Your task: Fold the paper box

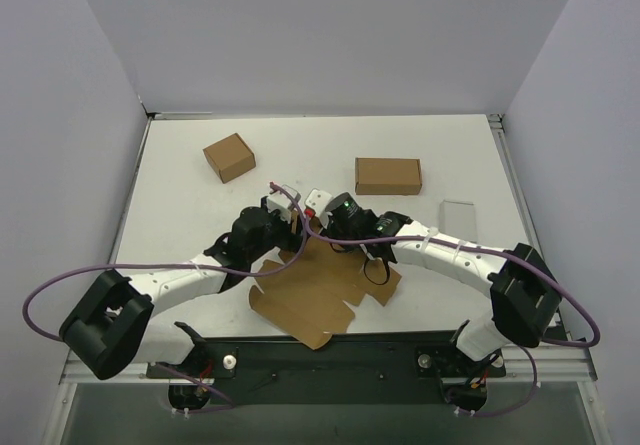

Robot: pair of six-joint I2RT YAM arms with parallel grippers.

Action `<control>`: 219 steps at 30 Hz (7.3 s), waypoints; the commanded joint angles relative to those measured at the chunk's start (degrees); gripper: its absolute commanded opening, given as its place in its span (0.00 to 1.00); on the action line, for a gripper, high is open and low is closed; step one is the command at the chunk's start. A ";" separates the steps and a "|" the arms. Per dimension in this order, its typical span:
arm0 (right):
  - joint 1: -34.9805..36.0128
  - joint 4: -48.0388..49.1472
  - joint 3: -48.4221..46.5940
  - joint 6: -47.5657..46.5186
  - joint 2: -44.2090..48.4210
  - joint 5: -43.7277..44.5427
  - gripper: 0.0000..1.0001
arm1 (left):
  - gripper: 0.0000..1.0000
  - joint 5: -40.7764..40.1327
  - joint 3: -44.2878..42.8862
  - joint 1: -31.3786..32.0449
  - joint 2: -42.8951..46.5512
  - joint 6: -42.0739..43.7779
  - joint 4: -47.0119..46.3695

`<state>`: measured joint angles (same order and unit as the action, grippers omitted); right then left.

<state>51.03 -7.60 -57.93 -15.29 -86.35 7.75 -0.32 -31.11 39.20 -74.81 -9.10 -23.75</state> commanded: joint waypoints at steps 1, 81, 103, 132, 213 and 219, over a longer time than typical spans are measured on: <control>0.74 -1.02 -0.16 -0.44 2.23 0.87 0.00 | 0.77 -2.23 -1.41 -0.26 -0.25 2.25 -3.31; 2.94 29.56 22.59 99.13 16.21 5.69 0.69 | 0.00 -41.69 15.11 16.96 5.46 1.72 -25.38; -3.92 43.80 27.70 111.44 4.70 2.36 0.10 | 0.12 -39.06 18.28 22.41 4.14 10.95 -36.73; -7.78 65.08 34.64 98.52 2.23 -3.62 0.00 | 0.70 -18.32 15.21 -7.29 21.56 -19.64 12.95; -4.36 74.66 48.70 89.29 4.43 3.68 0.00 | 0.45 -23.14 17.67 22.32 -6.93 -4.17 -31.44; -4.09 74.66 48.62 89.12 4.43 3.50 0.00 | 0.43 -28.68 17.05 22.32 -9.13 -4.26 -34.78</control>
<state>46.24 71.35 -10.48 77.87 -82.24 9.65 -23.70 -11.73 61.36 -82.72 -13.39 -51.51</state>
